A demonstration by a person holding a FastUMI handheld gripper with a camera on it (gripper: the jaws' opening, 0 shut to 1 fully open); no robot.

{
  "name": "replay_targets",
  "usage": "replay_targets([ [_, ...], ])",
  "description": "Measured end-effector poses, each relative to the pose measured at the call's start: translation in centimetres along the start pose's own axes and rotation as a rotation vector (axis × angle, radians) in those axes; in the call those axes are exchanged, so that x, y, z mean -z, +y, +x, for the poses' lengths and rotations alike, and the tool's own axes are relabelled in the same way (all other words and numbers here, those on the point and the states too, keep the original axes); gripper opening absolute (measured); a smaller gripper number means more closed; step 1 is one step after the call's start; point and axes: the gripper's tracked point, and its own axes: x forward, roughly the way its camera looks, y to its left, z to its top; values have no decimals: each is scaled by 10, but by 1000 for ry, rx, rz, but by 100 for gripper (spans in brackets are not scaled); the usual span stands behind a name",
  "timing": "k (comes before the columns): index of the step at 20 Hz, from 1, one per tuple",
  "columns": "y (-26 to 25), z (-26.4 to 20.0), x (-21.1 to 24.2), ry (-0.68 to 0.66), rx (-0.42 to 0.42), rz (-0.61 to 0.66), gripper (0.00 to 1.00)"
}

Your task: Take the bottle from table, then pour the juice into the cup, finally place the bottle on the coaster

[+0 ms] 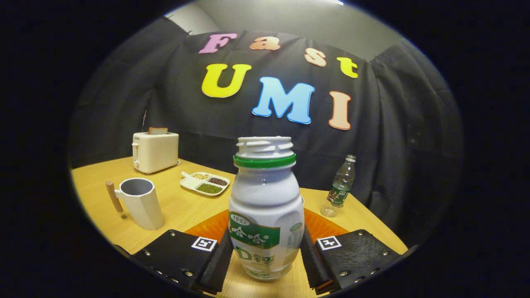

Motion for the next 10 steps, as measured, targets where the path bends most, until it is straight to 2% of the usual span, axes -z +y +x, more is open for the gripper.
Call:
replay_targets([
  [5, 48, 10, -10, 26, -80, -241, 73],
  [10, 81, 19, -13, 48, -130, -360, 74],
])
